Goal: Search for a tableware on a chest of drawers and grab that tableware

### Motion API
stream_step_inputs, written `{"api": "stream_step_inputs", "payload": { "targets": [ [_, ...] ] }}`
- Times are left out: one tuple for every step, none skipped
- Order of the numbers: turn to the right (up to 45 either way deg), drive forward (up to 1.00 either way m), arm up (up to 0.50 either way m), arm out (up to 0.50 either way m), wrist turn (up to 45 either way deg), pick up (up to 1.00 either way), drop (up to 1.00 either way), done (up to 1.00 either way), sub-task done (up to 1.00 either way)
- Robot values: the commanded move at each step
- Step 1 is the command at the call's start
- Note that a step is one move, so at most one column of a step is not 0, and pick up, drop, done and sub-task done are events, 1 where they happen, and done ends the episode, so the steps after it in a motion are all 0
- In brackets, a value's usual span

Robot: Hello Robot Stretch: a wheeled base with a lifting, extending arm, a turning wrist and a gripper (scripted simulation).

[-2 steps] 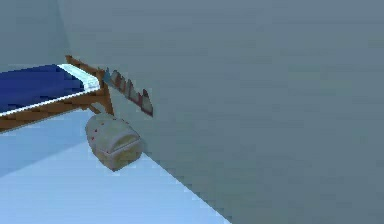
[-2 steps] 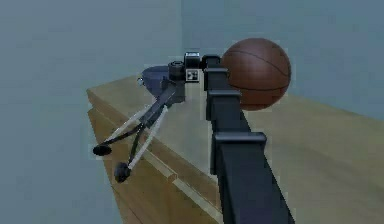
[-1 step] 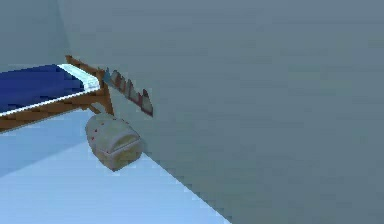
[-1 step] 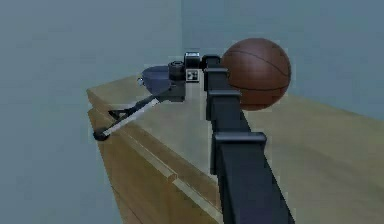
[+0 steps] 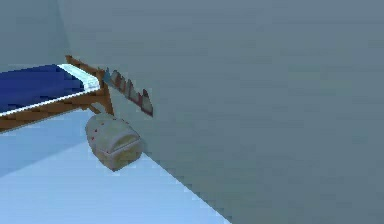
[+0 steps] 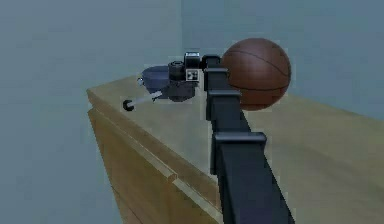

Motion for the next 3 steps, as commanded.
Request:
{"api": "stream_step_inputs", "payload": {
  "targets": [
    [0.0, 0.00, 0.00, 0.00, 30.0, 0.00, 0.00, 0.00, 0.00],
    [0.0, 0.00, 0.00, 0.00, 0.0, 1.00, 0.00, 0.00, 0.00],
    [0.0, 0.00, 0.00, 0.00, 0.0, 0.00, 0.00, 1.00, 0.00]
  ]
}}
